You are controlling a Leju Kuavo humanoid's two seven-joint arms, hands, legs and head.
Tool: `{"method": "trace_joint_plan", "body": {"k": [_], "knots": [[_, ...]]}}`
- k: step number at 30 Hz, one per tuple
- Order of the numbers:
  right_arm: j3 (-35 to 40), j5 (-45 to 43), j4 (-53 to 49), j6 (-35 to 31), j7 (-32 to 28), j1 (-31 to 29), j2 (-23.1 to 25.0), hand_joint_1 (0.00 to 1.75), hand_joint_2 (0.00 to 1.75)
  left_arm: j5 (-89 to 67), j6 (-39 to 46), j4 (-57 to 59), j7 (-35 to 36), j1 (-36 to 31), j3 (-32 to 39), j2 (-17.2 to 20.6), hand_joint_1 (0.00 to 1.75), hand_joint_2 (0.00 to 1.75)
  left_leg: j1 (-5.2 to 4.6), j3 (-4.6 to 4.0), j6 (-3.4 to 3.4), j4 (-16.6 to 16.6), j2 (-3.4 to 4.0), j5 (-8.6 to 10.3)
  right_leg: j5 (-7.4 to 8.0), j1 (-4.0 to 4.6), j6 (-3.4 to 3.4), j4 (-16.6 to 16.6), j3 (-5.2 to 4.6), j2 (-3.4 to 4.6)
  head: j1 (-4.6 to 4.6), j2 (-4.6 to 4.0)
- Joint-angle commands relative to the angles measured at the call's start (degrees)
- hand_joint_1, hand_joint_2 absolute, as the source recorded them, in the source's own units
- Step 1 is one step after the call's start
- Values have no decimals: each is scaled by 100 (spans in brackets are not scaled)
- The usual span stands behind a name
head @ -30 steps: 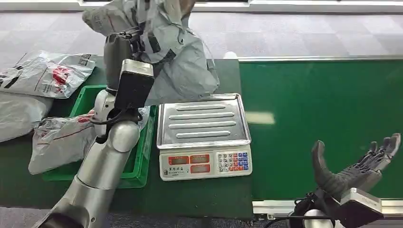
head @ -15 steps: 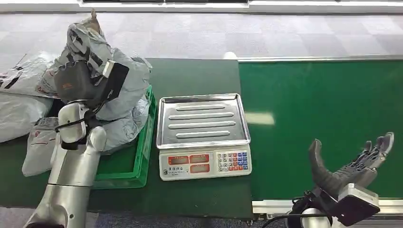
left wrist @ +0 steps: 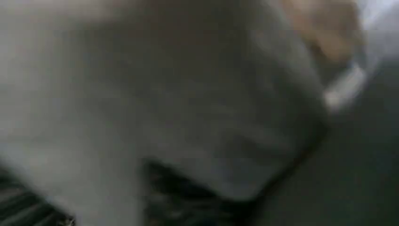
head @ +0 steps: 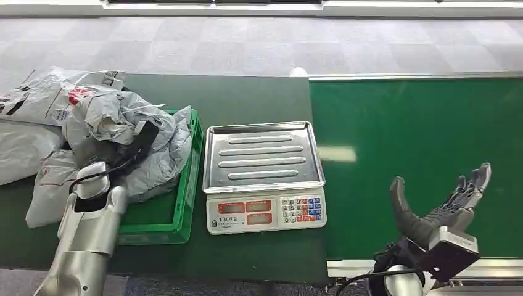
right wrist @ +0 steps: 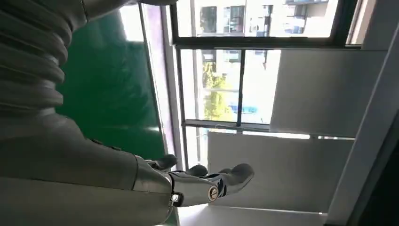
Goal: Moved the parcel from conveyor to table for the left to box.
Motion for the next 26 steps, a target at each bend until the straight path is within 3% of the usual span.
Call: {"method": "trace_joint_plan", "body": {"k": [1,6,10,11,12,14,20,22,23,26], "knots": [[189,-10,501,-4,61,-241,-209,0,175,-513,-324,903,37,-32,322,101,175,175,2,27,1,-18,20,1,7,3,-3,-19,21,13,0,0],[199,-22,543,1,78,-243,-235,0,175,-494,-705,929,-282,49,395,34,175,175,-1,36,2,-24,25,1,9,1,-3,-23,28,18,0,0],[158,-70,461,-38,64,-176,-249,0,175,-197,-301,780,-399,15,457,-55,175,175,-1,38,3,-24,15,2,7,1,-2,-22,33,7,0,0],[152,-77,443,-48,60,-165,-251,0,175,-102,-174,743,-415,1,472,-69,155,175,-1,37,3,-22,16,2,7,0,-3,-20,32,8,0,0],[141,-92,415,-63,56,-139,-262,0,175,44,178,618,-430,-6,508,-88,7,175,0,31,3,-16,9,2,5,1,-2,-16,30,2,0,0],[122,-158,345,-71,38,-71,-284,0,175,486,840,437,-656,-48,545,-106,0,175,2,28,3,-15,7,2,6,4,-2,-17,28,0,0,0],[124,-187,330,-79,6,-46,-291,0,175,668,1086,354,-736,-29,499,-90,0,175,2,24,2,-13,1,1,3,4,-3,-15,25,-6,0,0],[125,-258,319,-81,-45,-13,-304,0,175,1339,1902,92,-1220,10,497,-132,0,175,4,18,1,-4,4,-2,2,5,-3,-7,18,-1,0,0],[111,-346,297,-81,-149,40,-285,0,175,2142,2952,-304,-1917,133,441,-132,0,175,3,24,2,-12,4,-1,2,4,-3,-14,24,-3,0,0],[107,-452,334,-81,-268,62,-278,0,175,3269,3360,-1112,-2687,435,383,-137,0,175,4,20,3,-10,6,-4,0,6,-3,-13,18,-2,0,0]]}}
